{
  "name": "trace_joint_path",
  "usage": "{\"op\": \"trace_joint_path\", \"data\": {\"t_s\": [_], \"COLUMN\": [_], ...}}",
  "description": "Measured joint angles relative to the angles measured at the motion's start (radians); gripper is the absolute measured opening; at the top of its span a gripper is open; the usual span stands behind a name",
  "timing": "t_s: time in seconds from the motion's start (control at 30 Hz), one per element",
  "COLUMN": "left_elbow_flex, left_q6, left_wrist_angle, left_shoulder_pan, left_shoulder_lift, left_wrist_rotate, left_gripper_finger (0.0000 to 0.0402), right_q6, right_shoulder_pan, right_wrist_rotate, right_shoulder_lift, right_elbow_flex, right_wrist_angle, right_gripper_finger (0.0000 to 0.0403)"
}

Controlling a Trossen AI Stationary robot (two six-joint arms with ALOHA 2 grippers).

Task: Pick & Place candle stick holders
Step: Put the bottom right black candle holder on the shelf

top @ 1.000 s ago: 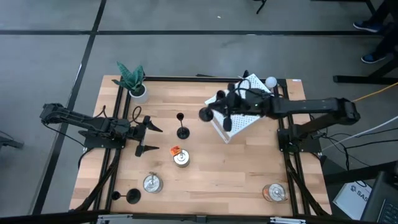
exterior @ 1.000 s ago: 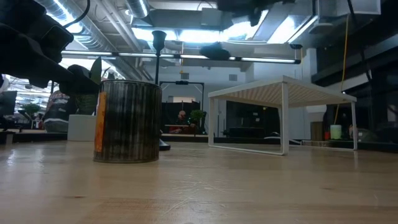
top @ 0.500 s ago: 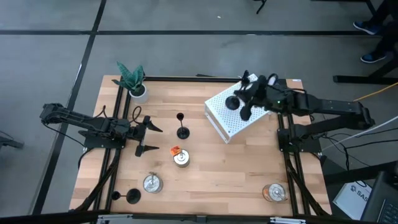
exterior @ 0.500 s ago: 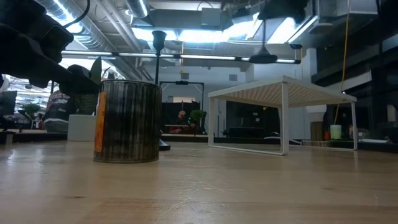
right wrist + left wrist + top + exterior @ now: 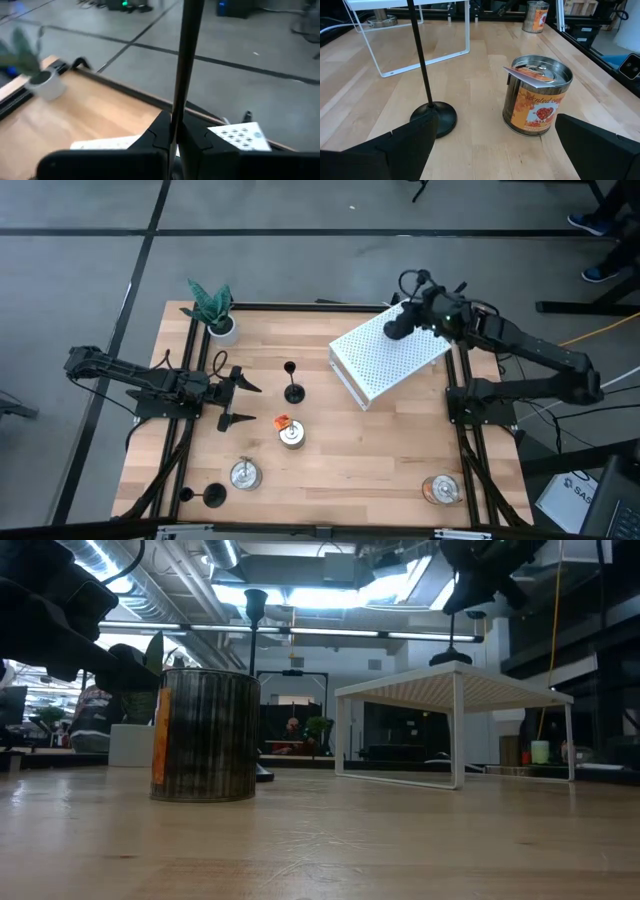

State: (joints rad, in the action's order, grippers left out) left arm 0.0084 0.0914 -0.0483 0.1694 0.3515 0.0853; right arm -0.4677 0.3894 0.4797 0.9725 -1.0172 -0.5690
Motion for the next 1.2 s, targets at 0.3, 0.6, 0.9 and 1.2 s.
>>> {"op": "trace_joint_path", "data": {"t_s": [0.3, 0.6, 0.9, 1.2], "left_elbow_flex": [0.0, 0.0, 0.0, 0.0], "left_q6": [0.0, 0.0, 0.0, 0.0], "left_wrist_angle": [0.0, 0.0, 0.0, 0.0], "left_shoulder_pan": [0.0, 0.0, 0.0, 0.0], "left_shoulder_lift": [0.0, 0.0, 0.0, 0.0], "left_wrist_rotate": [0.0, 0.0, 0.0, 0.0], "left_gripper_finger": [0.04, 0.04, 0.04, 0.04], "right_q6": [0.025, 0.057, 0.057, 0.079], "right_shoulder_pan": [0.131, 0.21, 0.283, 0.296], "right_wrist_rotate": [0.0, -0.002, -0.031, -0.031], "right_shoulder_lift": [0.005, 0.097, 0.189, 0.195], "right_elbow_flex": [0.0, 0.0, 0.0, 0.0], "right_wrist_angle": [0.0, 0.01, 0.093, 0.095], "right_gripper_finger": [0.0015, 0.0015, 0.0015, 0.0015]}}
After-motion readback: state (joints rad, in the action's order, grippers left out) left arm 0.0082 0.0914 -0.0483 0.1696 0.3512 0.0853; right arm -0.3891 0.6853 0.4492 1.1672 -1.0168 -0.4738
